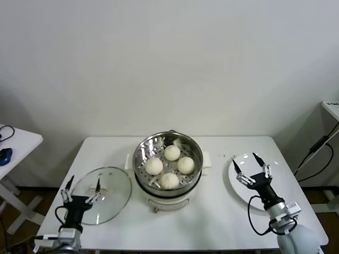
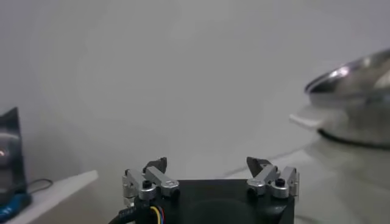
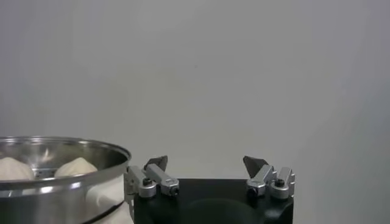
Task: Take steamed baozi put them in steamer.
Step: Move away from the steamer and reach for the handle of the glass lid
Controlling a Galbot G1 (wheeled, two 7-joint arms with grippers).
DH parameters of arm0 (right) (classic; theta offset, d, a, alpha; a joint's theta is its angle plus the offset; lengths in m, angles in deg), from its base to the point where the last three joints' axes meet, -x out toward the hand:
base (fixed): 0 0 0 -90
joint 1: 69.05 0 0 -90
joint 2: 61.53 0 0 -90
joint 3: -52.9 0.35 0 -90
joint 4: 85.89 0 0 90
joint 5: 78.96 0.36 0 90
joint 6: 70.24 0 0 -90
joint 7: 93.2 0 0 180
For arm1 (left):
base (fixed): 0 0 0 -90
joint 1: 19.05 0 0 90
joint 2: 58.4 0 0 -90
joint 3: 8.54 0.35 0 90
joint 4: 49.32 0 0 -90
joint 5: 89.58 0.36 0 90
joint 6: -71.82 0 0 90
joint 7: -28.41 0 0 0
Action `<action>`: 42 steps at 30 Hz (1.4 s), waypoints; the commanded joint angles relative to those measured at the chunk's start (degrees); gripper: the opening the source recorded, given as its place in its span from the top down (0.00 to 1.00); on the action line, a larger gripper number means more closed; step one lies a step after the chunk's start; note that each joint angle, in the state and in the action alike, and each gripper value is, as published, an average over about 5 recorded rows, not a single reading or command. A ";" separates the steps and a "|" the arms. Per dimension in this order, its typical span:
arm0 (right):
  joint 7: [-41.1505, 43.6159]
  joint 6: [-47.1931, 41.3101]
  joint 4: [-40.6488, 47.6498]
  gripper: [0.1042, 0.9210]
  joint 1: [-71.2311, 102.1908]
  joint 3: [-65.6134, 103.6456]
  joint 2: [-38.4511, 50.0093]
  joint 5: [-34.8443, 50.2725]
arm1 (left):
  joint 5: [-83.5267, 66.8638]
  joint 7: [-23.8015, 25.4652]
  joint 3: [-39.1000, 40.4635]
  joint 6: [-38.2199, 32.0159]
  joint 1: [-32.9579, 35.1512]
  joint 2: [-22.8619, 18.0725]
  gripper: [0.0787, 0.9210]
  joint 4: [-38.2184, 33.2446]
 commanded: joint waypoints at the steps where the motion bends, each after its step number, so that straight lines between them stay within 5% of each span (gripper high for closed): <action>1: 0.20 0.85 1.02 0.12 1.29 1.00 -1.29 -0.53 | 55.40 -6.39 -5.38 -5.16 -0.77 0.35 0.12 6.97; 10: 0.17 0.32 1.53 0.12 0.19 0.97 -1.05 -0.91 | 75.47 -10.60 -3.19 -5.39 -1.41 0.67 0.12 11.29; 42: 0.57 0.27 4.12 0.12 -1.34 1.70 -2.40 -3.36 | 73.59 -8.18 -0.01 -3.16 -13.77 1.79 0.12 22.85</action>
